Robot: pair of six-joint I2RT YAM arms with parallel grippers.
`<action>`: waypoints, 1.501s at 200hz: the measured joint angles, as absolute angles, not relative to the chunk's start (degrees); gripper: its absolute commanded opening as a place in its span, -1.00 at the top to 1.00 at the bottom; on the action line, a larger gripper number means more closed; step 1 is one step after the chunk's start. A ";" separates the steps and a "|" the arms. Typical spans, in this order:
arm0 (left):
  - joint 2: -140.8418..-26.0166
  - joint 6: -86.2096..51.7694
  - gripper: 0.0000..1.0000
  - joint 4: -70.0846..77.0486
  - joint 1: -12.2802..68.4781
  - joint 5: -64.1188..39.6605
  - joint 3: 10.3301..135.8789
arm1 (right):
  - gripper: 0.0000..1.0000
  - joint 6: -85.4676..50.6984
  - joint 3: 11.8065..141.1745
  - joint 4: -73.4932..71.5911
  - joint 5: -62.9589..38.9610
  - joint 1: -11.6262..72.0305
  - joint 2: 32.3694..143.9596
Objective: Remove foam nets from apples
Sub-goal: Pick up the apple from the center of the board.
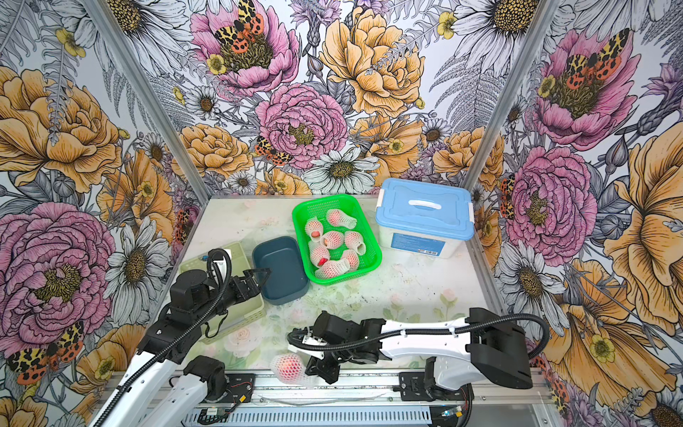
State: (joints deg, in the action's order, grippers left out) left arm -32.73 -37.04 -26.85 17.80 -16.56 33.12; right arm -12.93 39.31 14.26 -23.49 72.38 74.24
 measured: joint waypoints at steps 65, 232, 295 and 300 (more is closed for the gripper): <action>-40.03 -36.47 -0.98 -26.79 31.31 -13.72 33.52 | 1.00 -13.67 38.30 19.55 -13.61 69.67 72.55; -49.10 -34.89 -0.61 -26.59 38.87 -22.26 37.98 | 1.00 -5.85 37.36 23.22 17.56 71.33 56.90; -53.47 -32.86 -0.42 -25.21 38.87 -29.45 40.62 | 1.00 0.27 40.18 24.23 18.48 72.86 56.16; -53.43 -32.75 -0.38 -25.15 38.87 -29.69 40.64 | 1.00 0.97 40.21 24.25 18.70 72.86 55.75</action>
